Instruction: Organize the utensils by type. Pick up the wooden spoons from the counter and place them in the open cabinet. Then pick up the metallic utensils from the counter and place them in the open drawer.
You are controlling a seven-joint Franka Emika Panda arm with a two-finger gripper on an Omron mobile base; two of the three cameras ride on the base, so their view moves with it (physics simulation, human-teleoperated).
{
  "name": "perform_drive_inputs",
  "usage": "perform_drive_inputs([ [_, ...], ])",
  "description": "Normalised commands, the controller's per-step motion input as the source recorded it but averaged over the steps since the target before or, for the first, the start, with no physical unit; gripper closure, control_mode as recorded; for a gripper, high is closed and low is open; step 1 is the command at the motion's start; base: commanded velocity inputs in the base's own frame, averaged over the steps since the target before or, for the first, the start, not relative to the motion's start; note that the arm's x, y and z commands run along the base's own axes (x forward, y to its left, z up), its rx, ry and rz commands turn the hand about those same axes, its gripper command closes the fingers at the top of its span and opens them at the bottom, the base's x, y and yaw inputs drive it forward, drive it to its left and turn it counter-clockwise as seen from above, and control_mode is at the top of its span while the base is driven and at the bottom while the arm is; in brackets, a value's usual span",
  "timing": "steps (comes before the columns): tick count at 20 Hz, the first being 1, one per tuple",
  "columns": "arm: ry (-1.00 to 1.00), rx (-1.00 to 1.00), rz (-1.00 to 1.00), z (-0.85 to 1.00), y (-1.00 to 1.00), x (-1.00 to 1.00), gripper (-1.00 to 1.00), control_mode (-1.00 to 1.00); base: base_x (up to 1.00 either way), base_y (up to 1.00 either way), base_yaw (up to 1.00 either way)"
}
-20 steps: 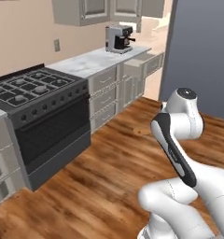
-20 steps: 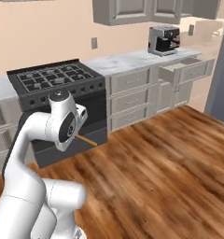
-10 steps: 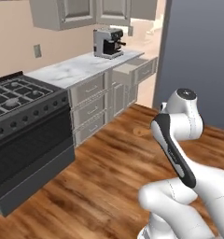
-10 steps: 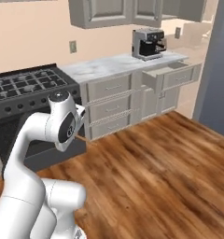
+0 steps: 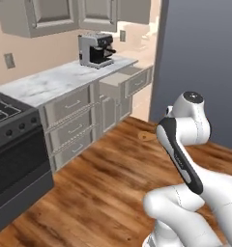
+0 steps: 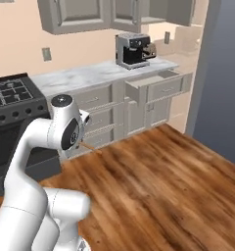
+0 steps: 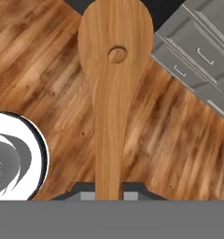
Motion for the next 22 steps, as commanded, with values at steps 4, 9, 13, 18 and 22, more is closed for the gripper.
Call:
perform_drive_inputs([
  [4,0.0,0.0,0.0,0.0,0.0,0.0,1.0,1.0,0.91,-0.51,0.01],
  [9,0.0,0.0,0.0,0.0,0.0,0.0,1.0,1.0,0.9,-0.48,0.06],
  [13,0.0,0.0,0.0,0.0,0.0,0.0,1.0,1.0,0.88,-0.42,0.14],
  [18,0.0,0.0,0.0,0.0,0.0,0.0,1.0,1.0,0.89,-0.42,0.16],
  [22,0.0,0.0,0.0,0.0,0.0,0.0,1.0,1.0,0.86,-0.37,0.25],
])
